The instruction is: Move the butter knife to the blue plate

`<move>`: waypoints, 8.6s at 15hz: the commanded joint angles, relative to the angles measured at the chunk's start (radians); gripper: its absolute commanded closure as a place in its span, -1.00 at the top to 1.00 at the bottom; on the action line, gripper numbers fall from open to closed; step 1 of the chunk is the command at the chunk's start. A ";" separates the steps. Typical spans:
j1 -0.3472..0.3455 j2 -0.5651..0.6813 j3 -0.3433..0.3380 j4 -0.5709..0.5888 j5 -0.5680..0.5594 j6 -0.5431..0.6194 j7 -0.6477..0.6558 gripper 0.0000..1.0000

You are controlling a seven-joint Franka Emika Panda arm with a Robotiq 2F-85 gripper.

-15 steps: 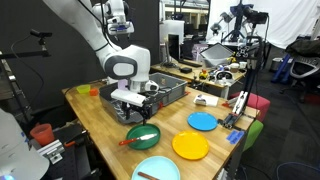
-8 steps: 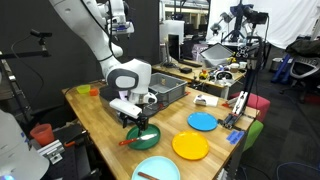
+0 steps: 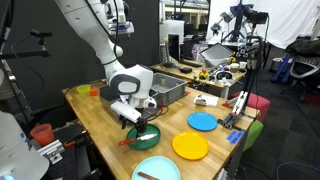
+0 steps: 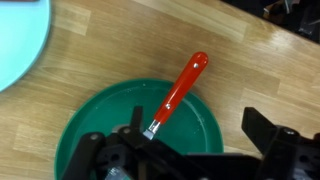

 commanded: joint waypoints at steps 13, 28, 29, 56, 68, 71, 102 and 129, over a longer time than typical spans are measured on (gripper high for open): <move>-0.072 0.120 0.045 0.067 -0.005 -0.016 -0.007 1.00; -0.085 0.148 0.040 0.094 -0.013 -0.002 0.020 -0.48; -0.087 0.148 0.040 0.095 -0.013 -0.003 0.020 -0.64; -0.072 -0.205 -0.086 0.200 -0.111 0.097 0.176 -0.91; -0.010 -0.008 -0.154 0.498 -0.361 0.019 0.341 -0.65; -0.010 -0.008 -0.154 0.497 -0.361 0.020 0.341 -0.65; -0.034 0.318 -0.074 0.965 -0.344 -0.241 0.069 -0.91; -0.032 0.598 -0.051 1.218 -0.347 -0.241 -0.026 -0.91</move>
